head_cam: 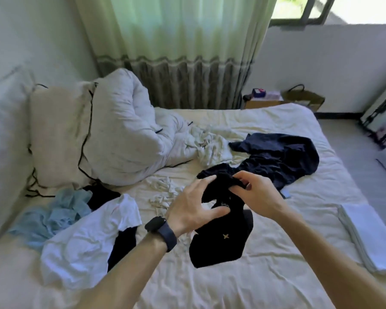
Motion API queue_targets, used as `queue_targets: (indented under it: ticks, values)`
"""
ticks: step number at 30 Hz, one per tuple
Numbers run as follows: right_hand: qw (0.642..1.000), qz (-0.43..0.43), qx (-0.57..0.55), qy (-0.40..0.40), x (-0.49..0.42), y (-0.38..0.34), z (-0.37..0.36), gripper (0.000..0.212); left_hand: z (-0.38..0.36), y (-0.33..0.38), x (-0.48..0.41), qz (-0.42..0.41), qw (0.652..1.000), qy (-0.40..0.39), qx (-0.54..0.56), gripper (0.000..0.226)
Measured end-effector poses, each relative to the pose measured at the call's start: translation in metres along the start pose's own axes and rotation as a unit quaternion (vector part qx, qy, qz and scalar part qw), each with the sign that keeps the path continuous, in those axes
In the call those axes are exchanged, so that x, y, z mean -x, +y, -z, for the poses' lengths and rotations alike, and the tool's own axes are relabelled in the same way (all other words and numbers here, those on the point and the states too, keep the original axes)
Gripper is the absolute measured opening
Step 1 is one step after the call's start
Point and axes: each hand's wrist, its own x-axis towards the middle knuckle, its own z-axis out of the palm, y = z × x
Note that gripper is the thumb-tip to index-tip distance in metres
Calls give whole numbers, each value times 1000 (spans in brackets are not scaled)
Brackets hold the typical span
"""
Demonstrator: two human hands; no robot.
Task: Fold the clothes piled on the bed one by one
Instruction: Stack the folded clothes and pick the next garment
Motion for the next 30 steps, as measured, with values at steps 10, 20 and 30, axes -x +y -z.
queue_targets:
  ticks: [10, 20, 30]
  values:
    - [982, 151, 105, 32, -11, -102, -21, 11, 125, 22, -11, -126, 978, 41, -161, 25]
    - [976, 136, 76, 153, -17, -164, -39, 15, 222, 40, -18, -173, 978, 109, -42, 9]
    - [987, 86, 65, 117, -13, -156, 13, 16, 285, 15, -8, -140, 973, 182, 34, 13]
